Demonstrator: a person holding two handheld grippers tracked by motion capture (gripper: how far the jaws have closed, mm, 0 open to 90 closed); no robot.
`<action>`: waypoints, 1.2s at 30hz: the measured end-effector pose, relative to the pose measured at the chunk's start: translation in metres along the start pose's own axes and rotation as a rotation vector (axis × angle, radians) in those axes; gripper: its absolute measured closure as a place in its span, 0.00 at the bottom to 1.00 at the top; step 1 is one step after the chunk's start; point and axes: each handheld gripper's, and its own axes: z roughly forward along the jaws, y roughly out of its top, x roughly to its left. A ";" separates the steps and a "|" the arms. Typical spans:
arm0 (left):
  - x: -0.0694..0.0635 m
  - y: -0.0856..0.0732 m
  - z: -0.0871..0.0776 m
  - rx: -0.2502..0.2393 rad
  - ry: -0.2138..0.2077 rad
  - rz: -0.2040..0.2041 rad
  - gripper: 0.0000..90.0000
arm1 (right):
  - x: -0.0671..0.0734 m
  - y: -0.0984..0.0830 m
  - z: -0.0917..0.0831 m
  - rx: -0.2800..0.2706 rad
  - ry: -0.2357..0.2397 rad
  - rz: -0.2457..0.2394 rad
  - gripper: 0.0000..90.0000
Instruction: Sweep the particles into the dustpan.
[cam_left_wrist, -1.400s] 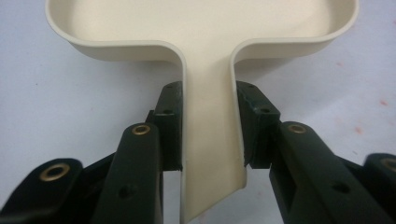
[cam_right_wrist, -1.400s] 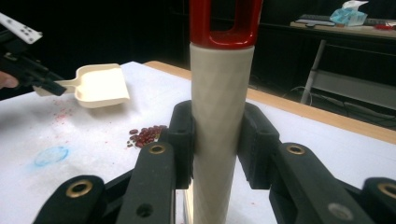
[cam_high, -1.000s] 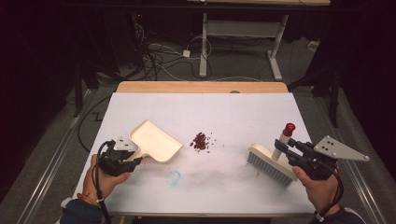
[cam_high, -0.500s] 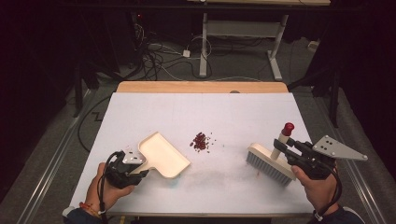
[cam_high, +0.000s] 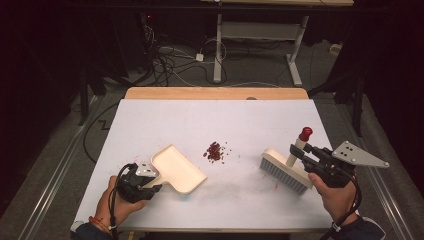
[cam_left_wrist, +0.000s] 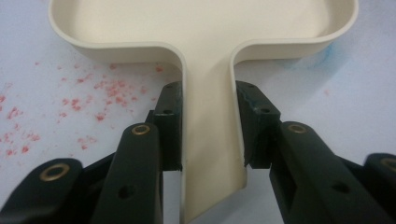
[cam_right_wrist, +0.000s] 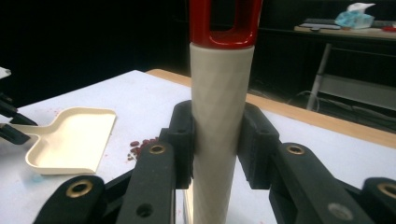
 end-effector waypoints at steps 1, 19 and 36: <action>0.000 0.000 0.000 0.000 0.000 0.000 0.71 | -0.001 0.002 0.003 -0.001 -0.002 -0.001 0.77; -0.006 0.006 0.007 0.009 -0.018 0.021 0.71 | -0.020 0.043 0.129 0.016 -0.071 0.006 0.77; -0.009 0.009 0.012 0.017 -0.026 0.038 0.71 | 0.015 0.032 0.196 0.029 -0.075 -0.022 0.78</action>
